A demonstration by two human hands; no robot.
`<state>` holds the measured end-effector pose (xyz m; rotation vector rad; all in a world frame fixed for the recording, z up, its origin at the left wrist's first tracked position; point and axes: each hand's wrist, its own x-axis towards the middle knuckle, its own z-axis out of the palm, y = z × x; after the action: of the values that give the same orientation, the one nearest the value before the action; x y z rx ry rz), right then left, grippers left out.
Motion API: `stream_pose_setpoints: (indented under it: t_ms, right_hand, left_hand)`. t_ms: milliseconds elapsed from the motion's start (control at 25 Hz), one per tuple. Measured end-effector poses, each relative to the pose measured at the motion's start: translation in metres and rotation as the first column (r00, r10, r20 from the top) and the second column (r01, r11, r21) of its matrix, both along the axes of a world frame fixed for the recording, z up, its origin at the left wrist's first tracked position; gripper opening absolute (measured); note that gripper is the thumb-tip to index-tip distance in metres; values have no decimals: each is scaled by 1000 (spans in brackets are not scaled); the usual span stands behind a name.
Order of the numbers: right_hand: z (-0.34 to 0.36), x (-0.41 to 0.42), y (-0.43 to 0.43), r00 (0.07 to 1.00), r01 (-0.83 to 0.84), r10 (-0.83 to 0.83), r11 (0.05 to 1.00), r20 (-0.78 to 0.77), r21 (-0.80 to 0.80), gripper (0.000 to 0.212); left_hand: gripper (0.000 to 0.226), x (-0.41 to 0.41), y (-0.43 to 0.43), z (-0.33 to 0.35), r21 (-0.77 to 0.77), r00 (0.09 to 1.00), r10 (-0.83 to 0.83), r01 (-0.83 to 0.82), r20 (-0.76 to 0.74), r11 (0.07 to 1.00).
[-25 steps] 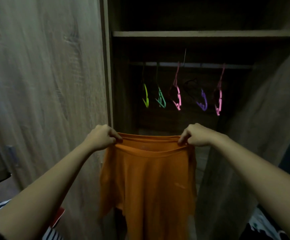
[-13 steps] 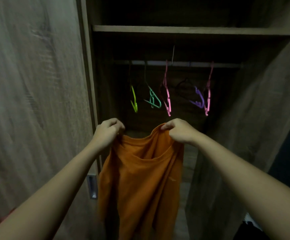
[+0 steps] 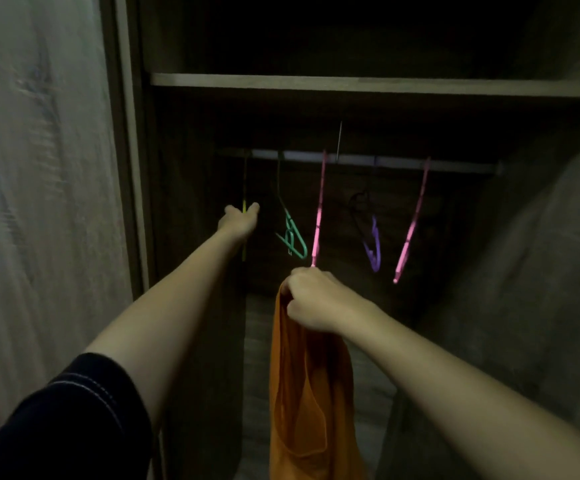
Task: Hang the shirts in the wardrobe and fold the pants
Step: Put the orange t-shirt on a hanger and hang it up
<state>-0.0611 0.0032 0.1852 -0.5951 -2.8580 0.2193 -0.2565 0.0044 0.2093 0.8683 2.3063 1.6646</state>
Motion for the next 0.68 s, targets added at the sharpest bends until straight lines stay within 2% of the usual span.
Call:
stream_pose_setpoints:
  t_ms: [120, 280, 440, 680]
  right_hand:
    - [3, 6, 11, 999, -34, 35, 999, -20, 9, 26]
    - [2, 16, 25, 996, -77, 72, 994, -57, -79, 27]
    - [1, 19, 22, 998, -60, 54, 983, -43, -173, 32]
    - [2, 9, 3, 999, -11, 0, 980, -55, -198, 37]
  left_hand:
    - [54, -4, 21, 0, -64, 991, 114, -118, -63, 991]
    - [30, 0, 28, 5, 17, 960, 200, -200, -194, 980]
    - [31, 7, 9, 5, 12, 935, 213, -218, -283, 976]
    - [24, -10, -20, 15, -11, 910, 127, -142, -395, 990]
